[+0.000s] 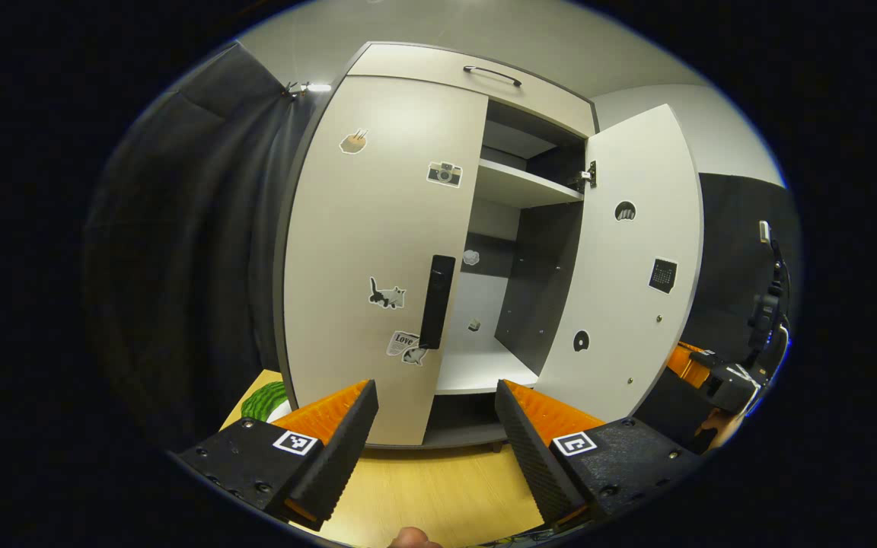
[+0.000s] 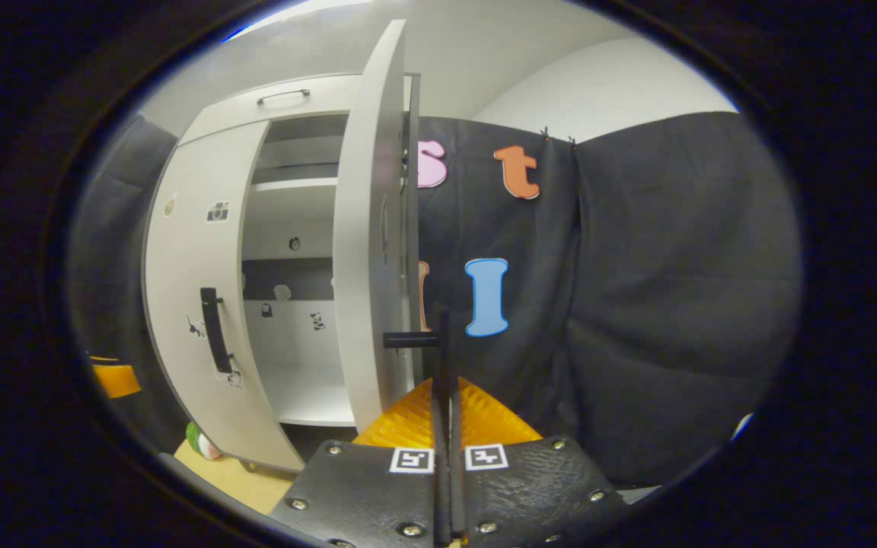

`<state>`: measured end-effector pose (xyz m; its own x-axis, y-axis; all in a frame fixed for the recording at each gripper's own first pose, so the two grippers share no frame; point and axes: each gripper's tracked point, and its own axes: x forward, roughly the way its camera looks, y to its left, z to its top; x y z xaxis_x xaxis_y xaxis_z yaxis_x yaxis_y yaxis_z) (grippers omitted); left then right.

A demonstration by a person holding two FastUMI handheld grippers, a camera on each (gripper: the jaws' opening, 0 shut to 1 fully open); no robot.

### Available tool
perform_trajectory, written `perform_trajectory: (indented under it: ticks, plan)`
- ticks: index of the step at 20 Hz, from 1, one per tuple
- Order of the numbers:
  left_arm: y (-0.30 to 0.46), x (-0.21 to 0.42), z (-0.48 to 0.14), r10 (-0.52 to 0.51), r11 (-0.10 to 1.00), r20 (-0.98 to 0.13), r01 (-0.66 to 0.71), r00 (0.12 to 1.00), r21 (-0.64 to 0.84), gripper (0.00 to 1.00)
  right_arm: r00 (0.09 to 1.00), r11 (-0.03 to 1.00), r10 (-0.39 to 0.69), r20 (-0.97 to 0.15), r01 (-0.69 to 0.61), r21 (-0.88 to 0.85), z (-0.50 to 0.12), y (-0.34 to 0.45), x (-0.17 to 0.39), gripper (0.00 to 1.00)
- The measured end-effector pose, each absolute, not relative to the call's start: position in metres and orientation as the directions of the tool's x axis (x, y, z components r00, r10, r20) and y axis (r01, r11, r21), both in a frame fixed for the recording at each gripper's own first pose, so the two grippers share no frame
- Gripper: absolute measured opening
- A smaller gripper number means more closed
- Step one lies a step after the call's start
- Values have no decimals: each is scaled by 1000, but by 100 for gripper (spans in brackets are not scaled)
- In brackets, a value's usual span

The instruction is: Open the right door of the double-door shoe cabinet with the right hand, and open the left door with the left hand.

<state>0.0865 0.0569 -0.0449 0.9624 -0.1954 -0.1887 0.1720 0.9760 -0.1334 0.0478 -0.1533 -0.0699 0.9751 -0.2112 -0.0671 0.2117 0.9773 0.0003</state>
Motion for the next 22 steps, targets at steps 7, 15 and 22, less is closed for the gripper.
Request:
perform_trajectory:
  ticks: [7, 15, 22]
  plan:
    - [42, 98, -46, -200, 976, -190, 178, 961, -124, 96, 986, 988, -152, -73, 151, -14, -71, -169, 52, 1]
    - [42, 141, -47, -174, 981, -193, 154, 966, -114, 96, 989, 991, -135, -67, 135, -4, -67, -194, 31, 2]
    - [38, 201, -48, -140, 989, -173, 130, 975, -67, 96, 951, 951, -304, -51, 300, -74, -59, -255, -7, 5]
